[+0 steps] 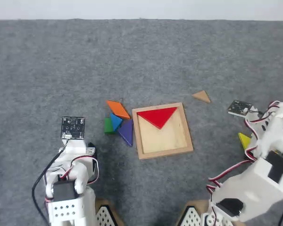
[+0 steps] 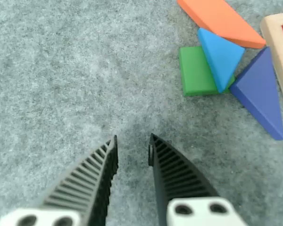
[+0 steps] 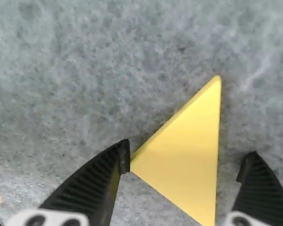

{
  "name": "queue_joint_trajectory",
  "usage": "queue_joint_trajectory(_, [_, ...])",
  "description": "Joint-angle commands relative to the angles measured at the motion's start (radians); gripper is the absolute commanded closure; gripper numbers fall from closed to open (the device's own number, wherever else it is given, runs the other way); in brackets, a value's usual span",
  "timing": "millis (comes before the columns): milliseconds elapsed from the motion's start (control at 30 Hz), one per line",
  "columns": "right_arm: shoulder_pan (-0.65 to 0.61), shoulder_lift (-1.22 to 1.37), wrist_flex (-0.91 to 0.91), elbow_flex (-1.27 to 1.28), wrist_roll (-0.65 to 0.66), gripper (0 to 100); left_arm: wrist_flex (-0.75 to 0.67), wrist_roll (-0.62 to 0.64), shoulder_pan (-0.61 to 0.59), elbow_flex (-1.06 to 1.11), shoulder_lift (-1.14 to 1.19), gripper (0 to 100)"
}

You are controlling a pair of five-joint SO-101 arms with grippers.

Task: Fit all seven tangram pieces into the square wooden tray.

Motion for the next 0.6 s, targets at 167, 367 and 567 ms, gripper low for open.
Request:
queue_joint_trajectory(167, [0.044, 0.018, -0.021, -0.02, 0.058, 63.0, 0.006, 0.011, -0.003, -0.012, -0.023, 90])
queue_joint_trajectory(367, [0.067, 0.024, -0.042, -0.025, 0.038, 63.0, 0.006, 0.011, -0.003, -0.012, -0.023, 90])
queue_joint_trajectory(567, [0.071, 0.033, -0.225, -0.031, -0.324, 63.0, 0.006, 0.011, -0.003, -0.012, -0.023, 90])
